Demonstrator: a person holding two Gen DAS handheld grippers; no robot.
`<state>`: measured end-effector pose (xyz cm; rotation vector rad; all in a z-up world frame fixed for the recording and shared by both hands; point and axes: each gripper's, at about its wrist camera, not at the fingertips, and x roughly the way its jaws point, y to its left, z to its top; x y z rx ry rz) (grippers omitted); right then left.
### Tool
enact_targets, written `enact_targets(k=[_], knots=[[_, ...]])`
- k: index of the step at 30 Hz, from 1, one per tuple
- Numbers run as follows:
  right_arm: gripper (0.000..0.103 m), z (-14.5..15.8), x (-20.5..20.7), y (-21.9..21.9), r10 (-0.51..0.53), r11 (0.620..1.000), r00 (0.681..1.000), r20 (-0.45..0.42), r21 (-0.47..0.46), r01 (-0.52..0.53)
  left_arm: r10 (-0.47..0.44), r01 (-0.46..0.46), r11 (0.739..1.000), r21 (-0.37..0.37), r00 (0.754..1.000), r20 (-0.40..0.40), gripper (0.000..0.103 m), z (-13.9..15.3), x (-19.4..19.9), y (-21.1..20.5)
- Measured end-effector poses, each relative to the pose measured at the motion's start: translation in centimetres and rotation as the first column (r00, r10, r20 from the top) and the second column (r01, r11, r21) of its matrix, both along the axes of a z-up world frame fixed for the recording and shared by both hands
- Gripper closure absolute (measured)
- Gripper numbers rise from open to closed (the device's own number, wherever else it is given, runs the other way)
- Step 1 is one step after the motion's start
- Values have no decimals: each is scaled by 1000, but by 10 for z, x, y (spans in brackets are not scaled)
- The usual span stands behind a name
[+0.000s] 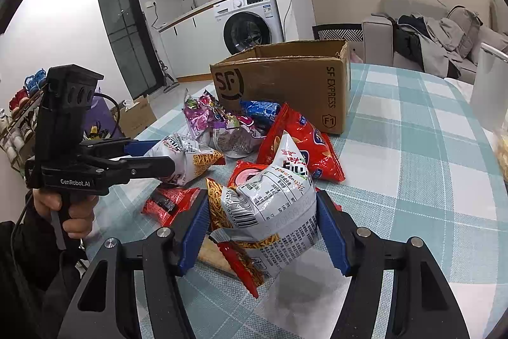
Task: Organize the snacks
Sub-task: 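Lift the white chip bags off the pile with both grippers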
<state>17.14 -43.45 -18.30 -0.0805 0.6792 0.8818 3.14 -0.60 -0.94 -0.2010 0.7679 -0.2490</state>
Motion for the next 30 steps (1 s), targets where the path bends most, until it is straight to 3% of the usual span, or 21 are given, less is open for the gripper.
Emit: enact_targets(k=[2, 9, 24, 27, 30], knots=[[37, -1, 0, 0, 1, 1000, 1000, -3, -1, -1, 9, -9, 999, -32, 1000, -12, 35, -1, 1, 4], [37, -1, 3, 0, -4, 1000, 1000, -6, 2, 4, 68, -75, 990, -121, 996, -62, 31, -3, 11, 24], [37, -5, 5, 2, 6, 1000, 1000, -24, -1, -6, 4, -63, 975, -213, 964, -267, 27, -44, 66, 9], [37, -5, 6, 2, 6, 1000, 1000, -25, 0, -6, 6, -65, 971, -231, 968, -249, 34, -47, 73, 8], [37, -6, 7, 2, 4, 1000, 1000, -28, 1, -4, 4, -58, 970, -236, 974, -225, 51, -48, 75, 4]])
